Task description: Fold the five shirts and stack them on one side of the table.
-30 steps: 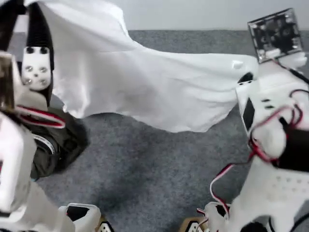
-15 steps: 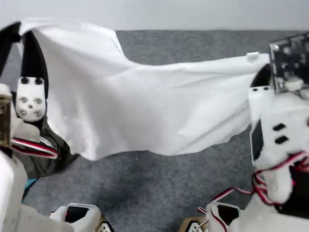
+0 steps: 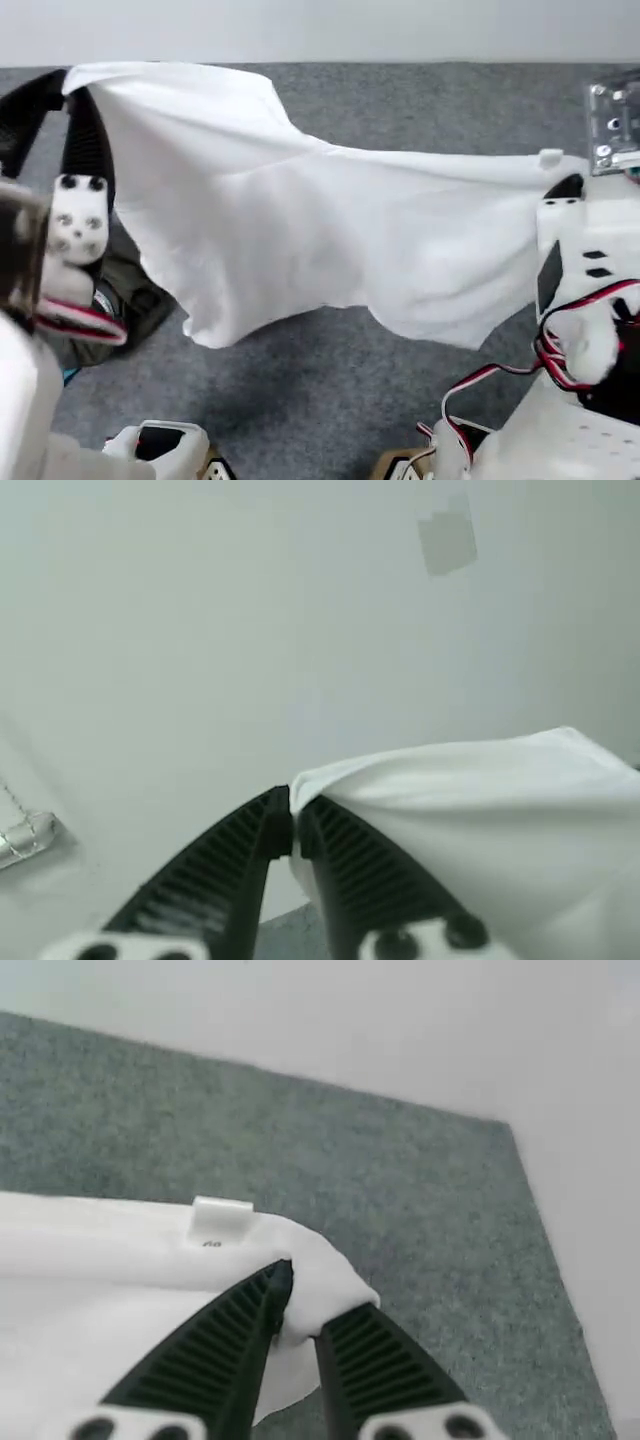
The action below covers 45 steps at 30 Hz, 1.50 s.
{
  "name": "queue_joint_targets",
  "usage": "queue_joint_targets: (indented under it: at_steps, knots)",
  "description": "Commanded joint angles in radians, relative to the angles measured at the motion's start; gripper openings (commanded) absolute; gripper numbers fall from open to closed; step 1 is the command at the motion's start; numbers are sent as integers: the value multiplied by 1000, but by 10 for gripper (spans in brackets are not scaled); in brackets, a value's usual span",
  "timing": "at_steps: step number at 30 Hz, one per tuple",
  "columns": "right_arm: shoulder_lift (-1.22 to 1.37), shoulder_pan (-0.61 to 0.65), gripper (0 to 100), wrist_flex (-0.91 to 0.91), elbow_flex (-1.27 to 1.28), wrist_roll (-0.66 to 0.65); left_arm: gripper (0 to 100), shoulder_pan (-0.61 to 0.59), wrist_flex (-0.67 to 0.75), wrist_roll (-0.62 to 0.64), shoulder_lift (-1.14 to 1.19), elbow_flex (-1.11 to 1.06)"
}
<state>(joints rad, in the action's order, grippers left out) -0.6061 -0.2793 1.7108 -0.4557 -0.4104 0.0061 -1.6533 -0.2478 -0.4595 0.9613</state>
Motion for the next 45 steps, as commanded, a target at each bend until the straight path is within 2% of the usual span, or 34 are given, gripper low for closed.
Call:
queue_joint_targets:
  at_steps: [1,6,15,22,26,31,36,42,45]
  knots:
    - [-71,-28,9,2,-15,-68,5,-8,0,-8,-12,88]
    - [-208,-28,9,-2,-15,-101,5,-8,2,-23,-11,206]
    - [-372,-30,9,-99,-12,-115,5,-9,2,-219,-11,312]
    - [-375,-30,9,-124,41,-144,5,-11,20,-226,-3,314]
    - [-375,-27,9,-174,264,-180,5,-9,-35,-222,31,197]
    - [-377,-22,9,-326,577,-193,5,0,-55,-221,97,-70]
    - [-375,15,9,-593,899,-206,5,-6,117,-166,169,-318]
    - [-374,73,9,-949,1155,-221,5,-3,451,-123,249,-570]
    - [-329,111,9,-1116,1247,-278,5,-6,638,-123,296,-657]
